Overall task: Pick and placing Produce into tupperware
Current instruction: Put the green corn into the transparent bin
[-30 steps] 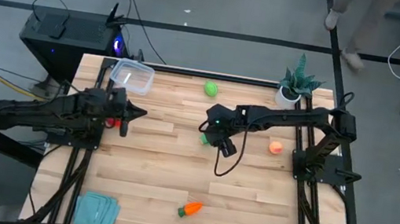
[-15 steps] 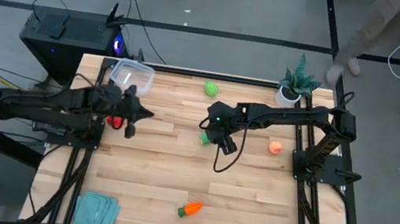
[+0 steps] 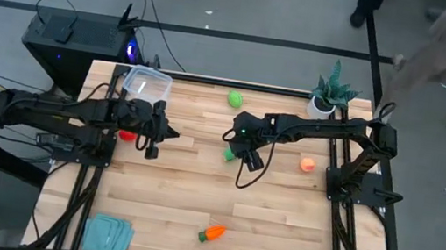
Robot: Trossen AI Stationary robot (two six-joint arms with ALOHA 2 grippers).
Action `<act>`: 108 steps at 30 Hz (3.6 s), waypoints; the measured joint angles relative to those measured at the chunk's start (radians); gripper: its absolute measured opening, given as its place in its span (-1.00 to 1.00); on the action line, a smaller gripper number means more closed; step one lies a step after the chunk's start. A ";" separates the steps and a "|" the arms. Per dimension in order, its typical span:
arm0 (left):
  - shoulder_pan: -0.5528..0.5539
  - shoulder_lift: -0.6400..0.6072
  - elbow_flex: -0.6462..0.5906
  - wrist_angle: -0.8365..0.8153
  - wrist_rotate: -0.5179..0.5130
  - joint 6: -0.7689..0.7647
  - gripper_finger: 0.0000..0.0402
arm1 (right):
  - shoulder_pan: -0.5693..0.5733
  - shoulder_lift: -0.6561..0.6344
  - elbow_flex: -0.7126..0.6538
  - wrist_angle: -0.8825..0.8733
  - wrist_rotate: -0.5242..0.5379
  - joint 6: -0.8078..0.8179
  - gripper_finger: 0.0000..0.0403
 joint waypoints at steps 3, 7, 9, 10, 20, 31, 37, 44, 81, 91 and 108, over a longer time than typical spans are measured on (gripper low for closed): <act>0.000 0.000 0.000 0.000 0.000 0.000 -0.86 | 0.000 0.000 0.000 0.004 0.000 0.000 0.34; 0.000 0.000 0.000 0.001 0.000 0.000 -0.88 | 0.000 0.000 0.000 0.004 0.000 -0.002 0.34; 0.000 0.000 0.000 0.001 0.000 -0.001 -0.90 | 0.000 0.000 0.000 0.004 0.000 -0.003 0.34; 0.000 0.000 0.000 0.001 0.000 0.000 -0.90 | 0.000 0.000 0.000 0.004 0.000 -0.003 0.34; 0.000 0.000 0.000 0.002 0.000 -0.002 -0.87 | 0.000 -0.001 0.000 0.016 0.000 -0.003 0.34; 0.000 -0.001 0.000 0.002 0.000 -0.002 -0.88 | -0.007 -0.001 0.000 0.014 -0.011 -0.003 0.34; 0.000 -0.001 0.000 0.002 0.000 -0.002 -0.91 | -0.050 -0.001 0.000 0.020 -0.062 0.044 0.44; 0.000 -0.001 0.000 0.002 0.000 -0.001 -0.85 | -0.096 -0.001 -0.053 0.076 -0.122 0.044 0.79; 0.000 -0.001 0.000 0.001 0.000 -0.001 -0.88 | -0.196 0.032 -0.366 0.509 -0.301 -0.097 0.98; 0.000 -0.002 -0.001 0.008 0.000 -0.001 -0.82 | -0.214 0.137 -0.364 0.555 -0.373 -0.071 0.99; 0.000 -0.002 -0.001 0.009 0.000 -0.001 -0.85 | -0.208 0.098 -0.365 0.617 -0.366 -0.064 0.99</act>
